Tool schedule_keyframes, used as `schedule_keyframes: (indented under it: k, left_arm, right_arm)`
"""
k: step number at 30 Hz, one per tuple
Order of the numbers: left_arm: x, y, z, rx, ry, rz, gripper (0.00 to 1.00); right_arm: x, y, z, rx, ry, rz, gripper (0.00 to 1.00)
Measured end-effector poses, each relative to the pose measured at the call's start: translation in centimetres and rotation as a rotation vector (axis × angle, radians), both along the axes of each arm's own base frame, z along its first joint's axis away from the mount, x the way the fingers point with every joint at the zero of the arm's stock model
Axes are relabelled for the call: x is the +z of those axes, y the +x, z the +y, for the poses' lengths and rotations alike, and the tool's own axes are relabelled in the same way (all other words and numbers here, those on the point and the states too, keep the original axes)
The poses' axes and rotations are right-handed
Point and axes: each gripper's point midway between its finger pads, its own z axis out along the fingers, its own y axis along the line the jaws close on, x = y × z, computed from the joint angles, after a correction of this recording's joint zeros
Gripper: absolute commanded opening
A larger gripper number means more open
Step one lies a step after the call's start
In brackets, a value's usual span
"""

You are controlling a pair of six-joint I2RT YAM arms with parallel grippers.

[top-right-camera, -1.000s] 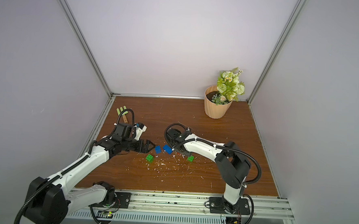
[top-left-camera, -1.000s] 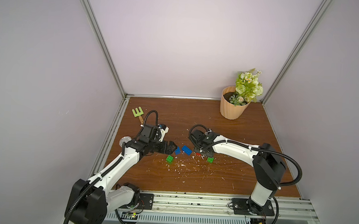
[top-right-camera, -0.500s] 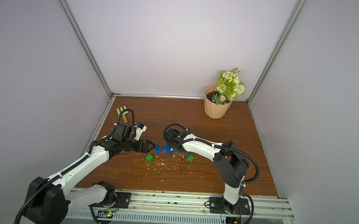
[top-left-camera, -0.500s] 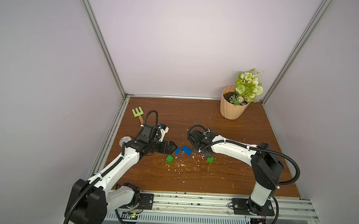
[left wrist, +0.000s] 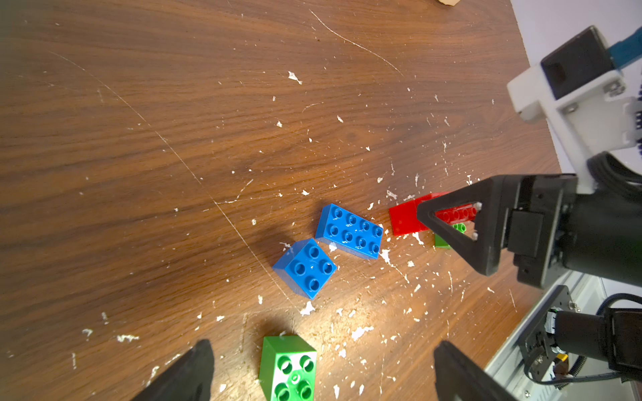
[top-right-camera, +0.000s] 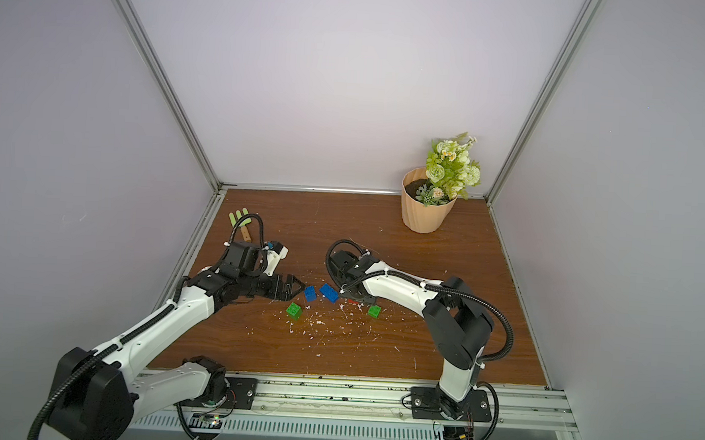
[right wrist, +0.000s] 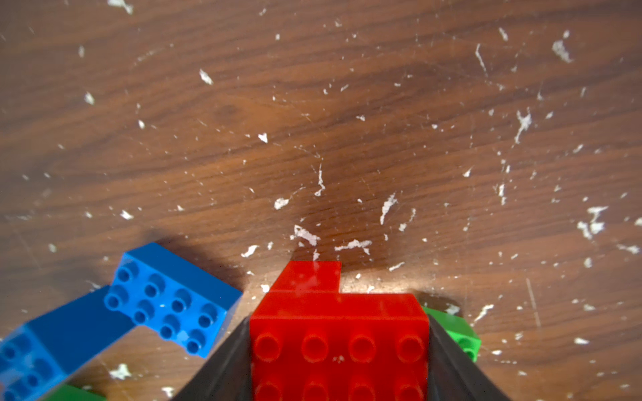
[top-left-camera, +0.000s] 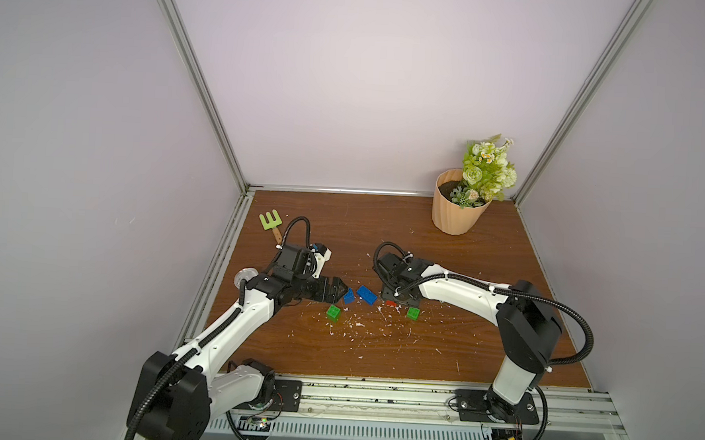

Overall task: Assemble a giraffe with lego
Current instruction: Assemble the lego brick with the lego brick.

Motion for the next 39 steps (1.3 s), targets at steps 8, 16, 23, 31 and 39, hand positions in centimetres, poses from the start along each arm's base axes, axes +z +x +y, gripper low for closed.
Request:
schedule_keyframes:
  k: [8, 16, 23, 31, 39]
  left_arm:
    - [0.0, 0.0, 0.0, 0.001, 0.000, 0.000, 1.00]
    - [-0.2, 0.0, 0.0, 0.001, 0.003, 0.007, 1.00]
    - [-0.4, 0.0, 0.1, 0.003, 0.008, 0.013, 1.00]
    - [-0.5, 0.0, 0.1, 0.003, 0.008, 0.014, 1.00]
    - [-0.5, 0.0, 0.1, 0.003, 0.008, 0.015, 1.00]
  right_arm:
    - [0.0, 0.4, -0.1, 0.133, -0.094, 0.024, 0.63]
    - [-0.3, 0.2, -0.2, 0.173, -0.089, -0.018, 0.62]
    - [-0.3, 0.2, -0.2, 0.181, -0.081, -0.036, 0.64]
    - [-0.2, 0.4, 0.0, 0.187, -0.076, -0.046, 0.70]
    - [-2.0, -1.0, -1.4, 0.195, -0.124, 0.019, 0.80]
